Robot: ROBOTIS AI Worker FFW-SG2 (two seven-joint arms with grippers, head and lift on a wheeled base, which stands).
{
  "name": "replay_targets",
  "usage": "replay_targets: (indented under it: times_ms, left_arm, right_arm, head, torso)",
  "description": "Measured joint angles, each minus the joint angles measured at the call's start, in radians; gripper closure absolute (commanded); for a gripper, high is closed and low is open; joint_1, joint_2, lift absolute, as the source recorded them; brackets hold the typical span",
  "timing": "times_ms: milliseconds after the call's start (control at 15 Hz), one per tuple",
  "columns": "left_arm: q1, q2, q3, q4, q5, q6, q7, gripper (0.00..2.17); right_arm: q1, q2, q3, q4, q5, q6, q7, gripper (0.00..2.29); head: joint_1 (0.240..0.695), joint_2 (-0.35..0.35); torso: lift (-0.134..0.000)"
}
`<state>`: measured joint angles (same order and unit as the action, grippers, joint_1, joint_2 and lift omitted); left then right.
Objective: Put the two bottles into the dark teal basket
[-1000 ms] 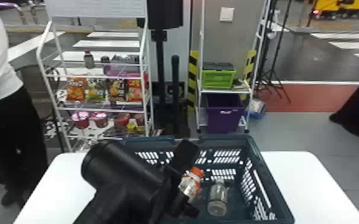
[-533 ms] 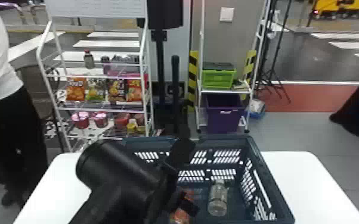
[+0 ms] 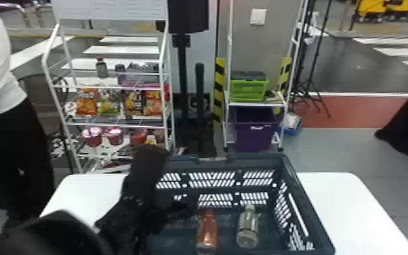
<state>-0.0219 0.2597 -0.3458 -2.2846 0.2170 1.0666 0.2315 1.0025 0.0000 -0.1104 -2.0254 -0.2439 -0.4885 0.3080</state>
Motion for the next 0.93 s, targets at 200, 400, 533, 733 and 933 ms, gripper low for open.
replay_targets:
  times_ms: [200,400,533,733,933]
  left_arm:
    - [0.274,0.046,0.099,-0.152,-0.002,-0.328,0.053,0.0]
    - [0.57,0.05,0.156,-0.226,-0.058,-0.589,0.093,0.01]
    - [0.736,0.045,0.158,-0.189,-0.105,-0.852,0.142,0.01]
    - [0.898,0.041,0.115,-0.056,-0.179,-1.245,0.26,0.01]
    - [0.946,0.045,0.036,0.079,-0.226,-1.45,0.329,0.01]
  right_arm:
    - [0.002,0.0,-0.001,-0.008,-0.001,0.0,0.017,0.05]
    - [0.005,0.0,0.001,-0.019,0.0,0.0,0.02,0.05]
    - [0.005,0.0,0.003,-0.027,0.004,0.0,0.02,0.05]
    - [0.008,0.0,0.008,-0.041,0.021,0.001,0.02,0.05]
    - [0.015,0.0,0.018,-0.059,0.038,0.016,0.019,0.05]
  head:
    - [0.499,0.0]
    - [0.499,0.0]
    - [0.499,0.0]
    - [0.499,0.0]
    - [0.499,0.0]
  torso:
    - [0.0]
    - [0.0]
    - [0.0]
    - [0.0]
    - [0.0]
